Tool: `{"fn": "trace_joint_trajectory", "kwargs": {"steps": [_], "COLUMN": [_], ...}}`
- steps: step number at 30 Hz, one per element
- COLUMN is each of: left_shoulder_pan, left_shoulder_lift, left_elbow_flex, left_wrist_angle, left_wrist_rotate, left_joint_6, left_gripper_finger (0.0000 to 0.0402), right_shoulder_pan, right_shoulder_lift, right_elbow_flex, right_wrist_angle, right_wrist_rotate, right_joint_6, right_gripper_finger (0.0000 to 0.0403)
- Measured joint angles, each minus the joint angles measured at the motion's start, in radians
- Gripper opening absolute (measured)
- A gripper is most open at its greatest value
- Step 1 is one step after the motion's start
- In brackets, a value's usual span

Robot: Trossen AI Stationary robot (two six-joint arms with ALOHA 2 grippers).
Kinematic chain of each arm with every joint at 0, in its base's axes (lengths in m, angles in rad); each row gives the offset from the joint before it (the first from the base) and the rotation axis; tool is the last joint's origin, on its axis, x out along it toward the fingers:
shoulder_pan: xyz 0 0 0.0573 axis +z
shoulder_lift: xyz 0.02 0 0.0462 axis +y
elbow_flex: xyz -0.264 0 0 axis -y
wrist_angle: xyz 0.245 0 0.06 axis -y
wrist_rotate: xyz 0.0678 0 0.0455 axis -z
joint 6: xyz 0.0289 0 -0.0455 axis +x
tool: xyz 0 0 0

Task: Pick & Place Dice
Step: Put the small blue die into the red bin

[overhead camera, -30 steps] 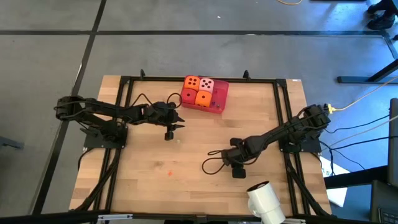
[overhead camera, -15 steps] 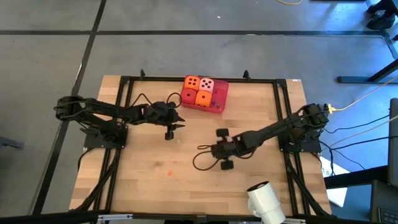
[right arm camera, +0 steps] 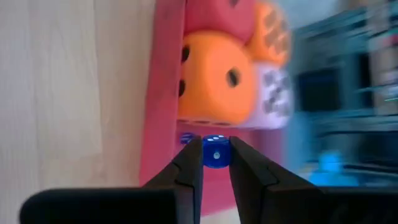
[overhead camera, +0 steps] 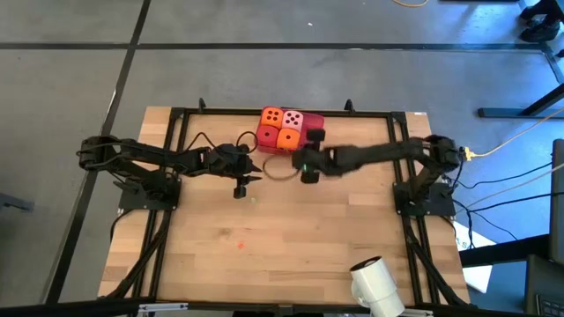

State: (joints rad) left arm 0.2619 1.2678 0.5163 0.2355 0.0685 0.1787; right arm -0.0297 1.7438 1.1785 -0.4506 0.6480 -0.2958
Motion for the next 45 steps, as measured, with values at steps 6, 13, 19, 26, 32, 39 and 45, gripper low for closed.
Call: {"fn": "trace_joint_trajectory", "kwargs": {"steps": [6,13,19,26,32,39,45], "left_shoulder_pan": [0.0,0.0,0.0,0.0,0.0,0.0,0.0], "left_shoulder_lift": [0.0,0.0,0.0,0.0,0.0,0.0,0.0], "left_elbow_flex": [0.0,0.0,0.0,0.0,0.0,0.0,0.0], "left_wrist_angle": [0.0,-0.001,-0.005,-0.005,-0.005,-0.007,-0.007], "left_wrist_rotate": [0.001,0.003,0.003,0.003,0.003,0.003,0.003], "left_joint_6": [0.0,0.0,0.0,0.0,0.004,0.001,0.003], "left_gripper_finger": [0.0109,0.0109,0.0109,0.0109,0.0109,0.0109,0.0109], "right_shoulder_pan": [-0.19,-0.321,-0.347,-0.34,-0.339,-0.338,-0.326], "right_shoulder_lift": [0.005,0.023,0.088,0.14,0.145,0.147,0.148], "right_elbow_flex": [-0.023,-0.024,-0.025,-0.025,-0.023,-0.022,0.001], "right_wrist_angle": [0.061,0.071,0.074,0.095,0.129,0.173,0.184], "right_wrist_rotate": [-0.244,-0.438,-0.496,-0.454,-0.454,-0.454,-0.454], "right_joint_6": [0.072,0.143,0.152,0.135,0.131,0.131,0.057], "right_gripper_finger": [0.0059,0.0067,0.0074,0.0096,0.0152,0.02,0.0199]}}
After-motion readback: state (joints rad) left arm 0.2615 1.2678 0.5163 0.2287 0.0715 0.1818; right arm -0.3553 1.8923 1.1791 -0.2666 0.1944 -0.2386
